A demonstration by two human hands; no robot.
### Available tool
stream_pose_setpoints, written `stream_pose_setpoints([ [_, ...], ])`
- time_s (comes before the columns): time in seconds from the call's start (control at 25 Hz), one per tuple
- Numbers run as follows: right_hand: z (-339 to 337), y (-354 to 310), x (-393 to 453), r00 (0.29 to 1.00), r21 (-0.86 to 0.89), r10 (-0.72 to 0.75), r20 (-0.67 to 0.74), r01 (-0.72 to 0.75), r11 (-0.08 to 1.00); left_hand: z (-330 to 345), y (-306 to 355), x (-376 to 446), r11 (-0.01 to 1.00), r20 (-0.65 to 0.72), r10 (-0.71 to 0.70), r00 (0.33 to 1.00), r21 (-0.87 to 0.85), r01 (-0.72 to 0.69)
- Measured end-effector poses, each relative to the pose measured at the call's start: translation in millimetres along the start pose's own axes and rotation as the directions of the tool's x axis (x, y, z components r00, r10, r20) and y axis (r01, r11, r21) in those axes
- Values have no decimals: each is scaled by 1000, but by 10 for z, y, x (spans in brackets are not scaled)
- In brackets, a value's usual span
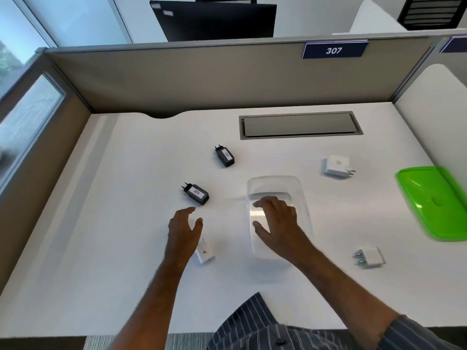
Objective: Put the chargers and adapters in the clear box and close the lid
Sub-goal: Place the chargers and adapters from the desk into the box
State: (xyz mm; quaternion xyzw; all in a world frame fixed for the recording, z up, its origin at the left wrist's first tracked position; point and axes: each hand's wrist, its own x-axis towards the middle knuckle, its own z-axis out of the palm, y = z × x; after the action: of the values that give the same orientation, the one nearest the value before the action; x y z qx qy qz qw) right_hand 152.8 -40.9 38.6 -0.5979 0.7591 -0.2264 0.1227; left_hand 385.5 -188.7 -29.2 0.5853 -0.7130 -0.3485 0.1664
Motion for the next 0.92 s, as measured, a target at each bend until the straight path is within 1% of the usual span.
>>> stream_pose_setpoints([
  [0.12,168,-257,47,990,15,-105,92,105,994,-43,-287,-87,995,-53,-32,998,97,37],
  [0.2,294,-391,69,972,3,-162,170,164,986,-31,-466,-153,985,-61,-21,998,171,31],
  [0.36,510,-613,111,903,20,-252,347,262,965,11,-720,-264,960,-29,-57,998,271,63],
  [0.48,661,-721,126,853,98,-251,458,232,968,64,-810,-319,929,1,5,1000,370,-5],
  [0.56,777,-771,144,816,97,-225,532,205,974,86,-828,-355,906,-18,44,999,422,-33],
  [0.6,839,-789,153,799,78,-222,559,216,973,96,-840,-375,893,-27,60,998,448,-42],
  [0.72,1003,-800,179,773,6,-255,581,309,951,146,-869,-409,859,-48,99,994,508,-61],
  [0.92,1183,-775,169,769,-88,-333,545,448,890,185,-906,-403,855,-73,101,992,515,-49],
])
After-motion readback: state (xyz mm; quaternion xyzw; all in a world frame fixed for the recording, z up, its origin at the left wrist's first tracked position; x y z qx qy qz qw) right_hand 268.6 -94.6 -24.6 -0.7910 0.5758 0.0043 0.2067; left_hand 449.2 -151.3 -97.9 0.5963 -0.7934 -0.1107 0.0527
